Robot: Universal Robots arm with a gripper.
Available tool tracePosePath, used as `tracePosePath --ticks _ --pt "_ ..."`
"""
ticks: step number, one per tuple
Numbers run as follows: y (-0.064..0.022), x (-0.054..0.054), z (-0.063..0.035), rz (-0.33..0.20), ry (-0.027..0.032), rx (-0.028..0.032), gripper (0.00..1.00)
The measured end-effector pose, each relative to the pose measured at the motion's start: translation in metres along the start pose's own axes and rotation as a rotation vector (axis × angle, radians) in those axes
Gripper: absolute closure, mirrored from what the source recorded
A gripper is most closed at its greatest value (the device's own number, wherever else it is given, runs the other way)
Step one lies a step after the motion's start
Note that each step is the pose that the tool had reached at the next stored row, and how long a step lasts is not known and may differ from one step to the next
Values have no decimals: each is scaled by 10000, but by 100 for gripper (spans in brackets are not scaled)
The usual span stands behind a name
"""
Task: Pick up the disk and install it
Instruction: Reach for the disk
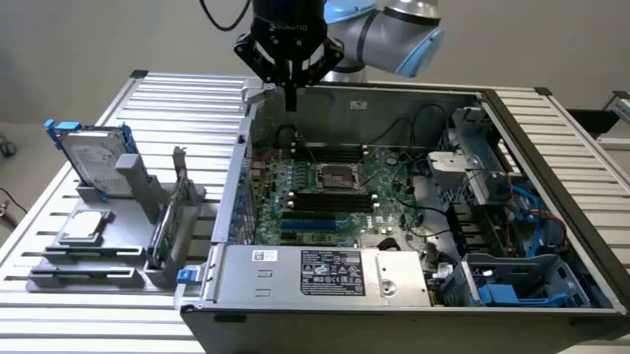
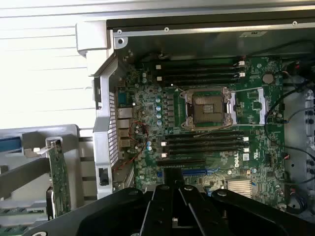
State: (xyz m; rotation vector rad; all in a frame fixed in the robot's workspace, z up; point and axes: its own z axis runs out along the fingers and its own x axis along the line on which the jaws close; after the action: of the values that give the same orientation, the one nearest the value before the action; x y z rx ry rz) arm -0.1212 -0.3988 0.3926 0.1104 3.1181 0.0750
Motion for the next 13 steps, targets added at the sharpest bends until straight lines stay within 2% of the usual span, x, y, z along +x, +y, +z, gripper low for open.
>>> tracePosePath --ticks 13 --pt "0 0 0 0 0 0 89"
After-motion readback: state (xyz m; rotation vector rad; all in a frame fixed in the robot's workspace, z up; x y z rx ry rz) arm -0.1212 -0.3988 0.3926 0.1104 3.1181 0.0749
